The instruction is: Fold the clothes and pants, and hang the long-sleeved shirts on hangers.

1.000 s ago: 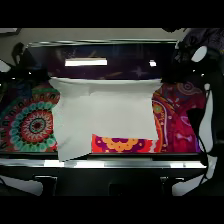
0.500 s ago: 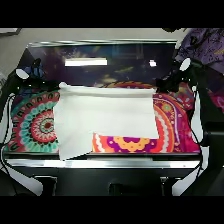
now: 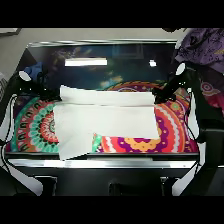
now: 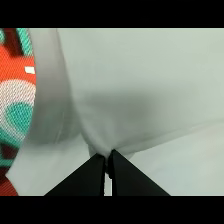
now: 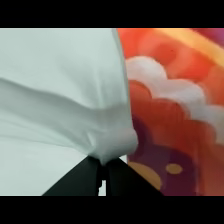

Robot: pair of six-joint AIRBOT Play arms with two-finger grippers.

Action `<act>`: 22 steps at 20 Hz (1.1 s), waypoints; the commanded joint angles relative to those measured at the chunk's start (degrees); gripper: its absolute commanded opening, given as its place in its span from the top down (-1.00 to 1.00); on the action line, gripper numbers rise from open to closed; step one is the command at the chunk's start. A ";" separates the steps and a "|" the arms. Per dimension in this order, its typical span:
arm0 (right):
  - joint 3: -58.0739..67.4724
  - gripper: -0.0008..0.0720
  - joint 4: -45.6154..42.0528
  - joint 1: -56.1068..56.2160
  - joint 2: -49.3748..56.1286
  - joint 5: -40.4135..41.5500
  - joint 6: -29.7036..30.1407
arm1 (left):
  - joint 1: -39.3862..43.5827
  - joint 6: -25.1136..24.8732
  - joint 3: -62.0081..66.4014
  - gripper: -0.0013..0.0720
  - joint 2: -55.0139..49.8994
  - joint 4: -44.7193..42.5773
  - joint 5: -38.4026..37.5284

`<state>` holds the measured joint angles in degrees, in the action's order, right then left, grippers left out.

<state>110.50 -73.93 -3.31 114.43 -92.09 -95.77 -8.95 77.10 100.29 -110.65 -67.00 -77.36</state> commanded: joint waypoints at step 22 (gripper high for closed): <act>-0.07 -0.72 1.57 0.35 -7.89 -6.43 7.17 | -8.68 3.98 5.35 -0.89 6.16 -1.88 -7.26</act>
<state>110.56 -73.84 0.03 111.74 -98.17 -92.14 -13.08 79.55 105.10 -108.33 -69.06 -81.95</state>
